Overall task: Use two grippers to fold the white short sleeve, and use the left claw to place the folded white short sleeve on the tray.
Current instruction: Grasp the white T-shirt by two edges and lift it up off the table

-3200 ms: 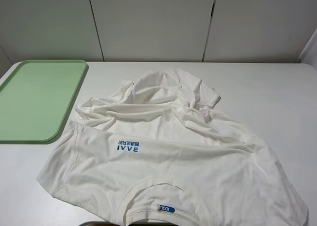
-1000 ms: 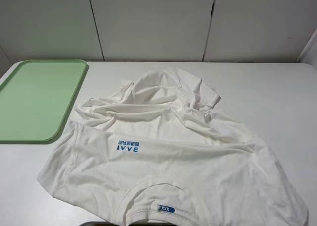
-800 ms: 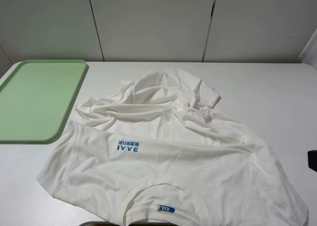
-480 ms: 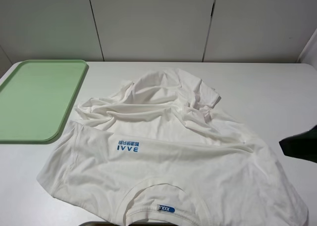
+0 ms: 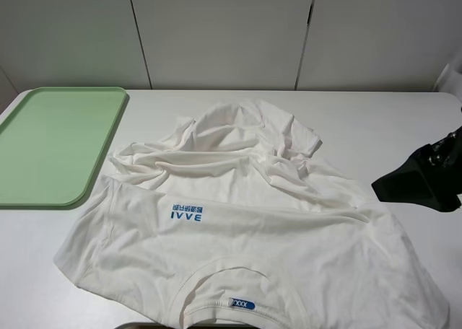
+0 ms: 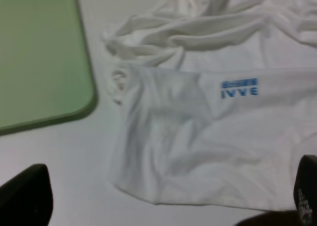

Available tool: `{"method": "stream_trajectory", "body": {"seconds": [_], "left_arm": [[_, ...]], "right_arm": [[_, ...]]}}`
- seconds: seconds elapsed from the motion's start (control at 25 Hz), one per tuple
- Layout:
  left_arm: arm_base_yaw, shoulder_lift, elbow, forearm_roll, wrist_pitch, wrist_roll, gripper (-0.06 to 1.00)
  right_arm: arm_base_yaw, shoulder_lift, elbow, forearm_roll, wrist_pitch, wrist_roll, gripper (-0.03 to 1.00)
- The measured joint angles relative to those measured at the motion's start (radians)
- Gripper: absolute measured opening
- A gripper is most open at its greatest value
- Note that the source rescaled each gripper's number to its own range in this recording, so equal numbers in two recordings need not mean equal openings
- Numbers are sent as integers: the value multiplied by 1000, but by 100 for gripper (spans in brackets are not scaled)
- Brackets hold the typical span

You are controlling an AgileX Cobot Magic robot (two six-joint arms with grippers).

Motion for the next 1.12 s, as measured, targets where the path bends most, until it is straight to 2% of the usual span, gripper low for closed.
{"method": "stream_trajectory", "body": {"seconds": [0.2,0.24,0.32,0.4,0.44,0.56,0.72,0.92,1.0,1.04,1.12], "left_arm": [[0,199,-75,-112,-37,121,95],[0,199,-75,-112,-37,121,95],[0,298,-122,-152,-55,190,95],[0,424,-177,-191,-61,262,94],[0,543,-239,-207,-60,334,94],[0,727,-318,-211,-46,400,93],[0,926,-422,-211,-13,436,93],[0,1141,-485,-211,-12,448,92],[0,1225,-488,-211,-18,468,92],[0,1256,-488,-211,-26,472,92],[0,1275,-488,-213,-33,475,92]], "right_arm": [[0,6,0,15,-26,-26,100],[0,6,0,15,-26,-26,100],[0,14,0,17,-51,-41,100],[0,32,0,18,-67,-54,100],[0,47,0,18,-78,-61,100],[0,109,0,16,-101,-71,100],[0,207,0,6,-111,-73,100],[2,299,0,1,-140,-88,100],[60,356,-16,-51,-162,-122,100],[60,356,-16,-51,-162,-122,100],[123,381,-33,-135,-183,-134,100]]}}
